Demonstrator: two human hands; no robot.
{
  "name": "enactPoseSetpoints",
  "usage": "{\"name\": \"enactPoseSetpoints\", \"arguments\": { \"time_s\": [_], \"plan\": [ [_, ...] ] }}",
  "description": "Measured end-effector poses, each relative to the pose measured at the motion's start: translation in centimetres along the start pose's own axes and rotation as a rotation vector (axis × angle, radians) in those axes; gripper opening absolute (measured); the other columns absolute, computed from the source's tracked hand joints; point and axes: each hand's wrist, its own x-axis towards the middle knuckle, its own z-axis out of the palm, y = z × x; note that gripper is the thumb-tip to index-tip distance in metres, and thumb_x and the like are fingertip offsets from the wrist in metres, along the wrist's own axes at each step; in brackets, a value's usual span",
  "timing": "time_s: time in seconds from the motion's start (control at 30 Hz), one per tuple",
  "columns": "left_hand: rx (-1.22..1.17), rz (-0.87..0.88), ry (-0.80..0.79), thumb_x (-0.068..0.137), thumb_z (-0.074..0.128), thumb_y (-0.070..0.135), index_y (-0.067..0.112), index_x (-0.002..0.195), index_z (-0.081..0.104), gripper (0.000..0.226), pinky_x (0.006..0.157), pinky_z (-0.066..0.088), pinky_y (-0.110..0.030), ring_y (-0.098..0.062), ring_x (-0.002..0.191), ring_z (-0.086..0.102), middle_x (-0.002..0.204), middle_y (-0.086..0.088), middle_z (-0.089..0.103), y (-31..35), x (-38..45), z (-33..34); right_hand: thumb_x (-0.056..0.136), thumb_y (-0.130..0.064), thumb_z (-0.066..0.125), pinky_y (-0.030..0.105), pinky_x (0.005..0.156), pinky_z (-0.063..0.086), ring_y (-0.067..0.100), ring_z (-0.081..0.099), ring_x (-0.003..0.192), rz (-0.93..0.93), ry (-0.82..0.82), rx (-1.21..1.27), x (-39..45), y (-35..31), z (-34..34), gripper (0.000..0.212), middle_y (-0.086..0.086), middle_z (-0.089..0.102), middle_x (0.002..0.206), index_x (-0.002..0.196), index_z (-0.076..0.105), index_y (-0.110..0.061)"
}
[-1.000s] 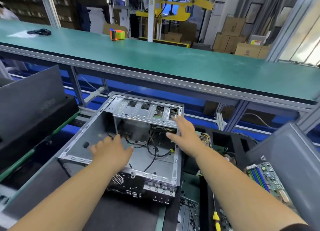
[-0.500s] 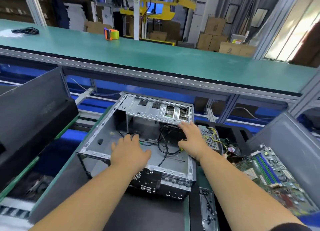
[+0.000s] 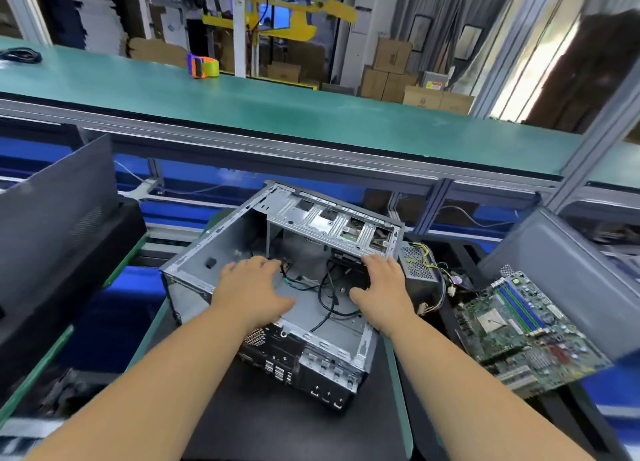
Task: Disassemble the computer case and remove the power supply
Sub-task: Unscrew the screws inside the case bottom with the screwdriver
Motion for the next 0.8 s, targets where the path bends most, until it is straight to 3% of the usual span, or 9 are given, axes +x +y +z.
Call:
{"name": "enactPoseSetpoints", "arguments": {
  "time_s": [0.17,0.4,0.63,0.8],
  "plan": [
    [0.01,0.094,0.013,0.07,0.055,0.07,0.036,0.143,0.039,0.082,0.107,0.031,-0.037,-0.018,0.128,0.045,0.141,0.011,0.047,-2.4,-0.2,-1.2,0.088,-0.04,0.054,0.039,0.122,0.012,0.021,-0.001,0.151,0.094,0.059,-0.015,-2.2,-2.4,1.5,0.074,-0.006,0.018,0.162,0.154,0.026,-0.022],
    [-0.003,0.084,0.057,0.081,0.057,0.061,0.032,0.141,0.045,0.068,0.11,0.029,-0.038,-0.019,0.13,0.044,0.141,0.009,0.048,-2.7,-1.0,-1.8,0.089,-0.046,0.047,0.048,0.122,0.002,0.027,0.005,0.15,0.097,0.064,-0.104,-2.9,-3.4,1.5,0.07,-0.001,0.022,0.16,0.152,0.028,-0.021],
    [-0.133,-0.002,0.114,0.087,0.06,0.051,0.028,0.142,0.045,0.061,0.112,0.025,-0.037,-0.022,0.13,0.039,0.141,0.006,0.046,1.5,-3.3,-1.4,0.091,-0.06,0.043,0.045,0.117,0.015,0.031,0.027,0.134,-0.03,0.046,-0.225,-1.7,-2.2,0.5,0.066,0.004,0.04,0.141,0.14,0.038,-0.016],
    [-0.18,-0.145,0.157,0.087,0.058,0.053,0.03,0.143,0.043,0.063,0.114,0.019,-0.036,-0.022,0.133,0.032,0.146,0.004,0.04,6.7,-5.1,-0.2,0.092,-0.056,0.044,0.046,0.104,0.024,0.028,0.035,0.123,-0.116,0.074,-0.208,0.2,-0.1,-0.7,0.05,0.001,0.047,0.129,0.129,0.048,-0.022]
  ]
}}
